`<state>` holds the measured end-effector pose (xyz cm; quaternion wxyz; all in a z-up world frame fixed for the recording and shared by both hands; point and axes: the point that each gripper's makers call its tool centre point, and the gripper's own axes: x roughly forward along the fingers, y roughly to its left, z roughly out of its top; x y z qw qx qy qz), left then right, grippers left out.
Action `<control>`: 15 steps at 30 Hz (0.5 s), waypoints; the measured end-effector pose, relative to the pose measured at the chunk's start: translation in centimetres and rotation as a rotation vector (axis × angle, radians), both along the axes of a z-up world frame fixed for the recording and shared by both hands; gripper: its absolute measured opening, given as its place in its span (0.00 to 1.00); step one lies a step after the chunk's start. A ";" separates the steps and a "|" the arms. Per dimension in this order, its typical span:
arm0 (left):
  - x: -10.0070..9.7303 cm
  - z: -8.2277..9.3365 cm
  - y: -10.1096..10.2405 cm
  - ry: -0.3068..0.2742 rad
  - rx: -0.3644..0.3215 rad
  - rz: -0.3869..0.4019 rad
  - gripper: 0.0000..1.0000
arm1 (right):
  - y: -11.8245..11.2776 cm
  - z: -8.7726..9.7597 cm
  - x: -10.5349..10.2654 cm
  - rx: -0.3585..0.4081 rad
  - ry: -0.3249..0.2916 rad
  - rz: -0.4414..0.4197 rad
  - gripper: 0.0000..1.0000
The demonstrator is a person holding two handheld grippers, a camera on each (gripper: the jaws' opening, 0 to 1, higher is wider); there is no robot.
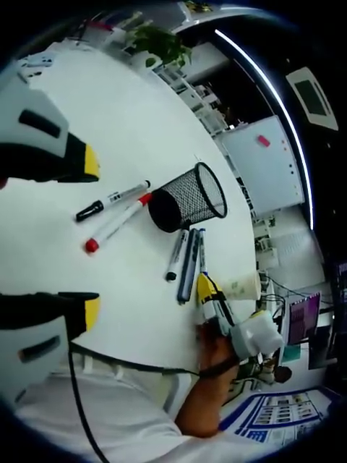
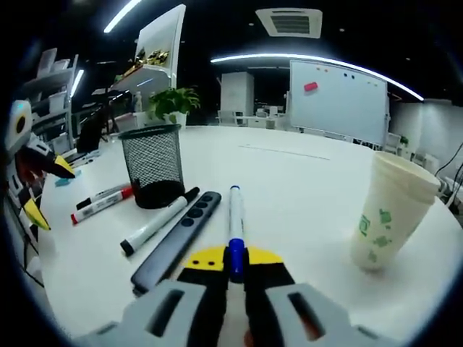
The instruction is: Place the scattered laser pointers and whiteboard markers into the pen holder and stack the scattered paper cups together
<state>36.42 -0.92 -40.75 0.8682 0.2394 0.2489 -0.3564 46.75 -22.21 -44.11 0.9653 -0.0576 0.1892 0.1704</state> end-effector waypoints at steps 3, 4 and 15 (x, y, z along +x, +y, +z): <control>0.0 0.0 0.2 -0.002 -0.004 0.008 0.61 | 0.0 0.0 -0.1 -0.001 0.000 0.005 0.09; 0.0 0.0 0.2 -0.002 -0.006 0.011 0.61 | 0.0 0.0 -0.1 -0.002 0.000 0.007 0.09; 0.0 -0.2 -0.1 0.000 -0.005 0.002 0.61 | -0.3 0.0 0.1 0.032 -0.003 0.002 0.09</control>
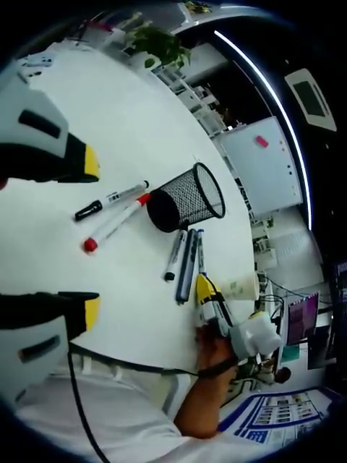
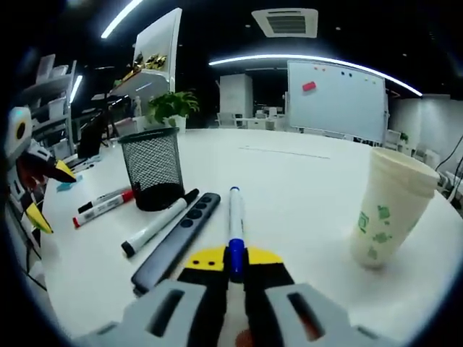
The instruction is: Place the scattered laser pointers and whiteboard markers into the pen holder and stack the scattered paper cups together
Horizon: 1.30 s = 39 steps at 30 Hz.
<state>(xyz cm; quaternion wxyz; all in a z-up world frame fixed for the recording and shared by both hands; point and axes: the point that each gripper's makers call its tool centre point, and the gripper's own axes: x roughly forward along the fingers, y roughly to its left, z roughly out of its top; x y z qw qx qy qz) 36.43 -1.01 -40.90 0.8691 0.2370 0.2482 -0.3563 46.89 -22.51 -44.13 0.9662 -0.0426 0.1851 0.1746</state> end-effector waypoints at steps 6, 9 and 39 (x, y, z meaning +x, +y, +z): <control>0.1 -0.1 0.1 0.006 0.001 0.002 0.61 | 0.0 0.0 -0.1 -0.006 -0.003 0.010 0.08; 0.1 -0.2 0.2 0.008 0.009 0.007 0.61 | 0.0 0.0 -0.1 -0.016 -0.009 0.021 0.08; 0.3 -0.5 0.0 0.016 0.014 -0.002 0.61 | -1.0 4.3 -0.4 0.020 -0.151 0.015 0.07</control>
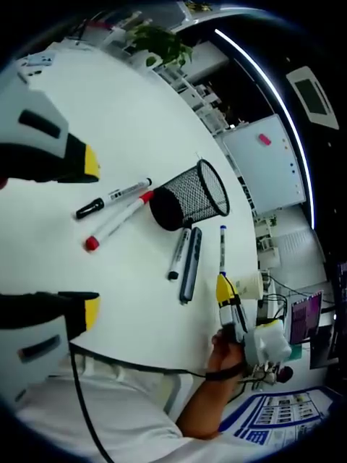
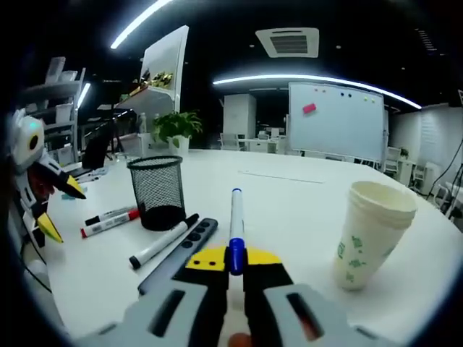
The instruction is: Place the scattered laser pointers and whiteboard markers into the pen holder and stack the scattered paper cups together
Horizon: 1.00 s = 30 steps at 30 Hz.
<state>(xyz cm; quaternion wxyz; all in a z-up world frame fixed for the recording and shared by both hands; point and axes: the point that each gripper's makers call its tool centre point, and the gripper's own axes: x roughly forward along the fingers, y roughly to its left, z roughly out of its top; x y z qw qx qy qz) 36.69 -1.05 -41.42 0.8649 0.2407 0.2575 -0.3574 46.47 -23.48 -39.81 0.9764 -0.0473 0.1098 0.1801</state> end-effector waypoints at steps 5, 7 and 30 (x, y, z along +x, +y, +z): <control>-0.1 0.0 -0.2 -0.001 -0.002 -0.003 0.61 | -0.1 0.9 0.0 0.009 -0.027 0.002 0.07; 0.0 0.1 -0.2 0.000 -0.001 -0.004 0.61 | -0.3 1.3 0.0 0.010 -0.038 0.000 0.08; 0.0 0.2 -0.3 -0.008 -0.009 -0.019 0.60 | -0.1 5.1 -0.2 -0.036 -0.191 0.050 0.08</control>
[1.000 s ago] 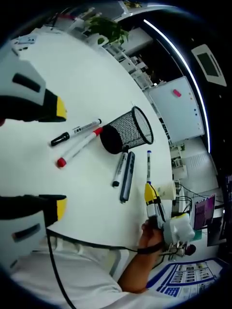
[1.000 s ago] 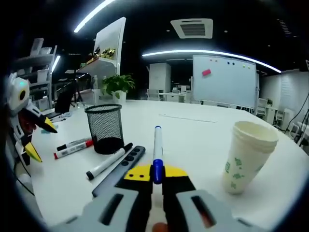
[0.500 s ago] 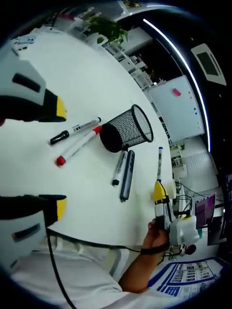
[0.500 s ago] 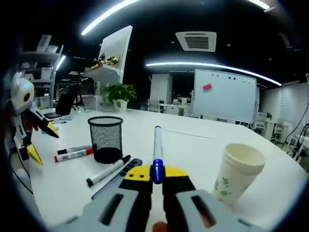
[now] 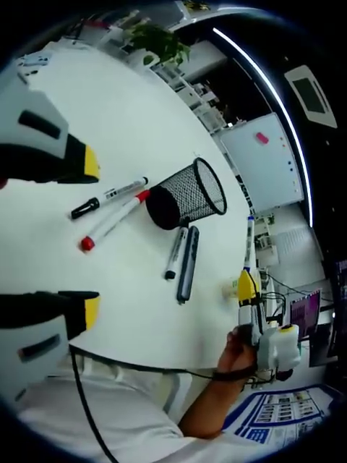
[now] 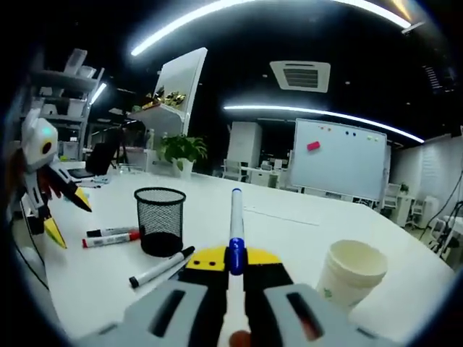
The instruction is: Place the scattered laser pointers and whiteboard markers into the pen holder and stack the scattered paper cups together
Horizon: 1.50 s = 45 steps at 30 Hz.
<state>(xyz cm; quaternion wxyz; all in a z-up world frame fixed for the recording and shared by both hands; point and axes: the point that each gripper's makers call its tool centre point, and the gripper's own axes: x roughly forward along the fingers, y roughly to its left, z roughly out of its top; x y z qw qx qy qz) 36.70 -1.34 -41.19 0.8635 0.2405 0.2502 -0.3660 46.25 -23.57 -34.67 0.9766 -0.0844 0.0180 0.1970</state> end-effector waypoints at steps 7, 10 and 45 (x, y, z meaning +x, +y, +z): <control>0.1 0.1 0.4 -0.007 0.018 0.005 0.60 | 0.3 1.2 -0.2 0.005 -0.023 0.027 0.08; 0.2 0.2 0.5 -0.010 0.025 0.004 0.60 | 0.6 1.7 -0.3 0.012 -0.030 0.042 0.08; -0.4 2.3 -0.4 -0.018 -0.036 -0.045 0.60 | 4.0 3.7 -1.5 -0.001 -0.034 0.196 0.08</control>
